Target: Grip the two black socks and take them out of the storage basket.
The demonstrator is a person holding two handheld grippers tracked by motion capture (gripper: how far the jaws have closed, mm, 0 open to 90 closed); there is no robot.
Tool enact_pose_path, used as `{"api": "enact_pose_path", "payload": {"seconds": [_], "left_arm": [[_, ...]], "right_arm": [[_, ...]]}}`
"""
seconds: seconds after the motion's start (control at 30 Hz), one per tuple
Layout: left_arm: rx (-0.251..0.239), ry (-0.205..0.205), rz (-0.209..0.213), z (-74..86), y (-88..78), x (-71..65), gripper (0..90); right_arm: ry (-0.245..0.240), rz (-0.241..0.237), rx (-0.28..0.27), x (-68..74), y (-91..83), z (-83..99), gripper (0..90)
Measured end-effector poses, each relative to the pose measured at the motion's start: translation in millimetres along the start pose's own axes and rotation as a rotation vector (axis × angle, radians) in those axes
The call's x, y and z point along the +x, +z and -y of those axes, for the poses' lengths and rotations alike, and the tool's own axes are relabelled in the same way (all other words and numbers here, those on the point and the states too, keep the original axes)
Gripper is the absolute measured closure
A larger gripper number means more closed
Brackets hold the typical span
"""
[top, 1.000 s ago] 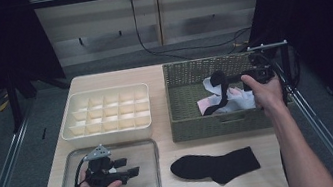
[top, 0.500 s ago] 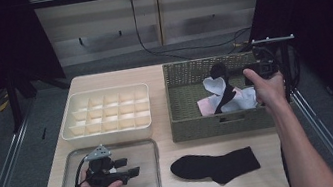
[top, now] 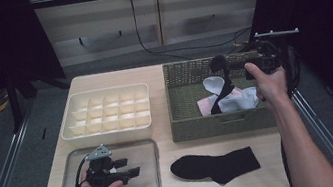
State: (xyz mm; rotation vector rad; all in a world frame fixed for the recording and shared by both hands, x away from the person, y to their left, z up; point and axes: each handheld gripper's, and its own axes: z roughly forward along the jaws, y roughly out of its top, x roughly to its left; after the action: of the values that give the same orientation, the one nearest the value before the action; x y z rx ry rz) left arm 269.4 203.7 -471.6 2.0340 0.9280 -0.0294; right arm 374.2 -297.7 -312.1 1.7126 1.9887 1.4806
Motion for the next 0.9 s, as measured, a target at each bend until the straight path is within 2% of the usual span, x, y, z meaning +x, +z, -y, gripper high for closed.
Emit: {"api": "enact_pose_path", "payload": {"seconds": [0.4,0.57,0.9], "left_arm": [[0.0,-0.002,-0.001,-0.1,0.7,0.4,32.1],[0.002,-0.001,-0.002,-0.2,0.0,0.8,32.1],[-0.004,-0.004,0.001,0.0,-0.1,1.0,32.1]], "right_arm": [[0.011,-0.024,-0.048,3.7,-9.3,-8.4,88.7],[0.031,-0.056,-0.072,3.7,-13.0,-11.3,88.7],[0.032,-0.057,-0.098,8.0,-19.9,-19.4,88.7]]}}
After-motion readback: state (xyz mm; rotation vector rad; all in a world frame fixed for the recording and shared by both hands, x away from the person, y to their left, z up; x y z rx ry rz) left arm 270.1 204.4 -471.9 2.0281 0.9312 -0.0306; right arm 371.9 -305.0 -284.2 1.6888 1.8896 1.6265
